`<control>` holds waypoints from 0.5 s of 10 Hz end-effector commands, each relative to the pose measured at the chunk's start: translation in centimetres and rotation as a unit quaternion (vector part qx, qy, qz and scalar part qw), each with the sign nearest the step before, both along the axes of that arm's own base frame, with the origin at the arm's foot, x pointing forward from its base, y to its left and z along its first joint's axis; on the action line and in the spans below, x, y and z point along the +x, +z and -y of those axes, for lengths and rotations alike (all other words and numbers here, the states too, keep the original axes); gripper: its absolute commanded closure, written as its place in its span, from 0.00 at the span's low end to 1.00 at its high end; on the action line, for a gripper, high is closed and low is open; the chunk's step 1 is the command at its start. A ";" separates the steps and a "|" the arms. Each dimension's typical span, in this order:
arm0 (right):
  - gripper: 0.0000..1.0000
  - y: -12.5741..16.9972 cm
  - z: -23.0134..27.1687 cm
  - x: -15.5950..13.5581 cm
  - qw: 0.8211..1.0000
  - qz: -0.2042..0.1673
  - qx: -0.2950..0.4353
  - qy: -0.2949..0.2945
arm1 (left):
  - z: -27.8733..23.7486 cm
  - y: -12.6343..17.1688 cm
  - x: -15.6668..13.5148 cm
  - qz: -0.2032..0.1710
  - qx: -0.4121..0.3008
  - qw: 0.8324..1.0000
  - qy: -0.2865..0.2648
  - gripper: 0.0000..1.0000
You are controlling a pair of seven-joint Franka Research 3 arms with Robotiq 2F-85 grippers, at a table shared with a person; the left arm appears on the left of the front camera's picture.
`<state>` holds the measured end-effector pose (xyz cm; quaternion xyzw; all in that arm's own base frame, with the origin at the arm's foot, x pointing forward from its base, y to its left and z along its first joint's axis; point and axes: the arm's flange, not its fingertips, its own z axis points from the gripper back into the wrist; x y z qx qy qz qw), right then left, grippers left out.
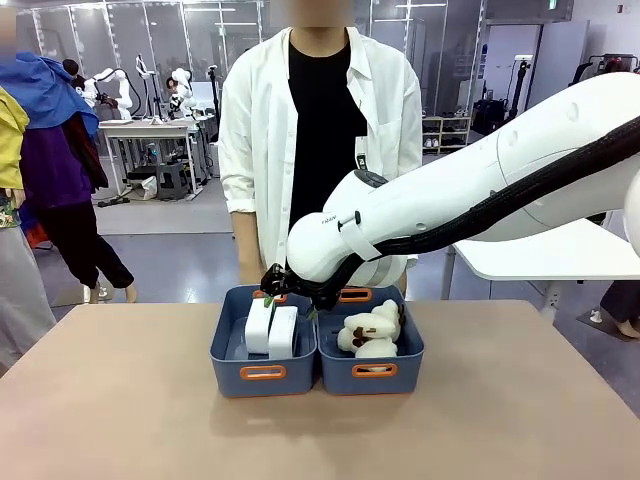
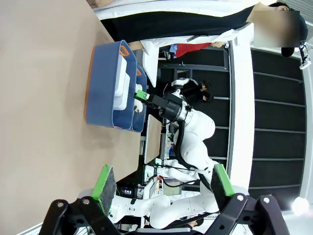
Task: Sort the digital clocks into the basket.
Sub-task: Pick up the Digital clock from the table and place it into the empty Plastic storage basket.
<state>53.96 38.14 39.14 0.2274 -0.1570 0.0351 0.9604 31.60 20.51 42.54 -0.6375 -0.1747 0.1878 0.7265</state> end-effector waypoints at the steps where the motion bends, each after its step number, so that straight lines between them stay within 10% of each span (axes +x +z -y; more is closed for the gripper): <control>1: 0.00 1.7 0.9 -1.2 1.000 0.012 -0.001 0.011 | 0.0 0.4 -0.4 0.004 -0.006 1.000 -0.001 0.00; 5: 0.00 0.6 0.0 -0.1 1.000 0.005 0.001 0.001 | 0.0 0.4 -0.4 0.004 -0.006 1.000 -0.001 0.00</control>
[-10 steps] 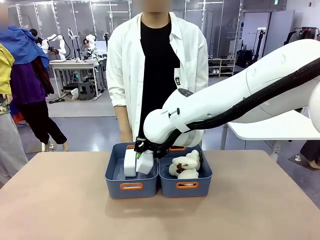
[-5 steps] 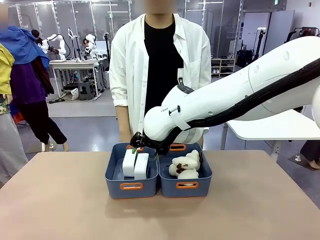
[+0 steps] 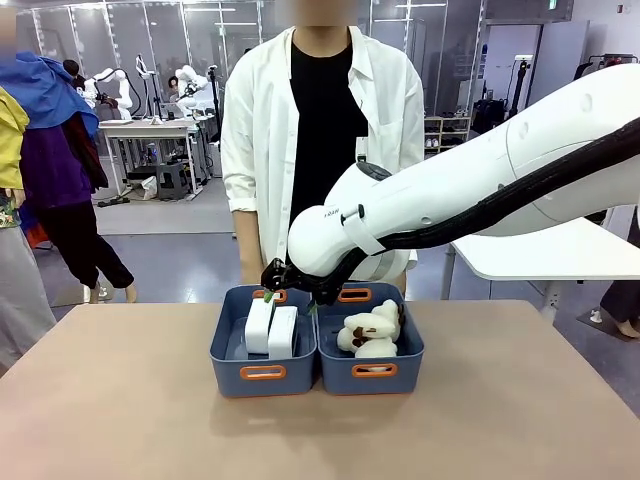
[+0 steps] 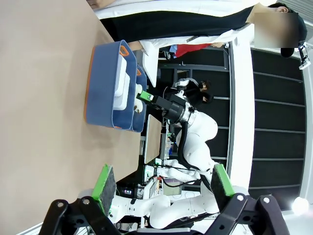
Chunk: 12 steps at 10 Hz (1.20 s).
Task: Sort the digital clocks into the basket.
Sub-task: Pick up the Digital clock from the table and place it into the empty Plastic storage basket.
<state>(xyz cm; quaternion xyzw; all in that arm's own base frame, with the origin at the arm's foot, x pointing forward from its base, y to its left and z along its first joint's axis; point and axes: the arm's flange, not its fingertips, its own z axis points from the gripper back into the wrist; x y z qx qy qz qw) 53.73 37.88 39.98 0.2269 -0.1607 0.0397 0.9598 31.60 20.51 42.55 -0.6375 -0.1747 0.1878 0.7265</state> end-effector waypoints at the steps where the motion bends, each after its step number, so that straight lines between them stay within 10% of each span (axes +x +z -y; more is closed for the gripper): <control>1: 0.00 -0.2 -0.2 0.1 1.000 0.000 0.002 -0.003 | 0.0 0.4 -0.4 0.004 -0.006 1.000 -0.001 0.00; 11: 0.00 -0.4 0.0 0.1 1.000 -0.003 -0.001 0.000 | 0.0 0.4 -0.4 0.004 -0.006 1.000 -0.001 0.00; 12: 0.00 4.3 3.6 -0.5 0.999 -0.043 0.021 -0.013 | 0.0 0.4 -0.4 0.004 -0.006 1.000 -0.001 0.00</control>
